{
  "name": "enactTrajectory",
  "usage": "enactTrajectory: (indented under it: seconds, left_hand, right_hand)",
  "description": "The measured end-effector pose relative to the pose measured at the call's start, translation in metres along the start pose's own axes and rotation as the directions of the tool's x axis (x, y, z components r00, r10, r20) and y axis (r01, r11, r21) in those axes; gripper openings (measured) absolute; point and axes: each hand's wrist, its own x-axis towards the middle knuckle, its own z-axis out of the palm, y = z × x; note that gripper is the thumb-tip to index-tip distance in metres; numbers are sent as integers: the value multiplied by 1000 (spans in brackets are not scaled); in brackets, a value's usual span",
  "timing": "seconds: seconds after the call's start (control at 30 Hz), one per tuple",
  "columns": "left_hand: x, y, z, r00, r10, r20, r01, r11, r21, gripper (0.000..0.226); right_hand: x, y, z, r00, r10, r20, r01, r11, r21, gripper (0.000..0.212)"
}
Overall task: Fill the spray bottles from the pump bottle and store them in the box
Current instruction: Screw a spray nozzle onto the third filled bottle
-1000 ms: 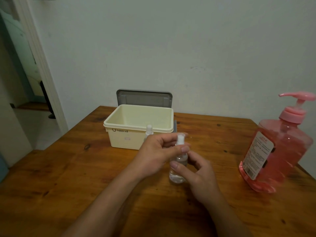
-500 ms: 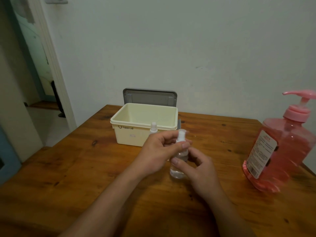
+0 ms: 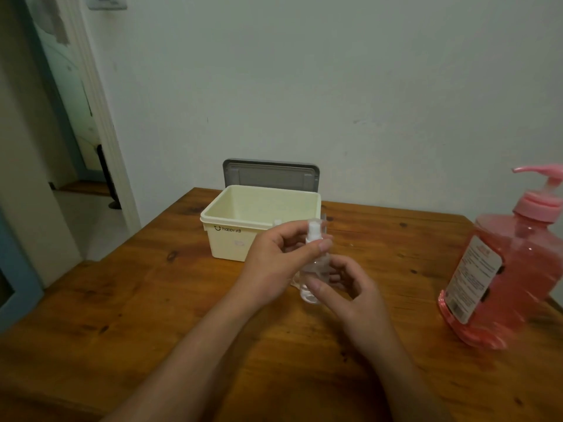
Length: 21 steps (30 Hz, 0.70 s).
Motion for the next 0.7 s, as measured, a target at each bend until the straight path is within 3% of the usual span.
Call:
enactTrajectory:
  seconds: [0.13, 0.23, 0.3, 0.43, 0.7]
  left_hand:
    - [2, -1, 0, 999, 30, 18, -30, 999, 17, 33]
    - [4, -6, -3, 997, 77, 4, -77, 995, 69, 46]
    - [5, -9, -8, 989, 137, -53, -130, 984, 122, 56]
    - [9, -17, -20, 935, 313, -169, -262, 928, 266, 48]
    - [19, -30, -37, 926, 303, -224, -211, 909, 358, 52]
  right_hand:
    - [0, -4, 0, 999, -28, -20, 28, 1000, 1, 35]
    - [1, -6, -2, 999, -22, -38, 22, 1000, 10, 37]
    - [2, -8, -4, 998, -19, -61, 20, 1000, 7, 38]
    - [12, -11, -11, 995, -32, -89, 27, 998, -50, 43]
    - [50, -35, -18, 985, -127, -113, 111, 984, -143, 36]
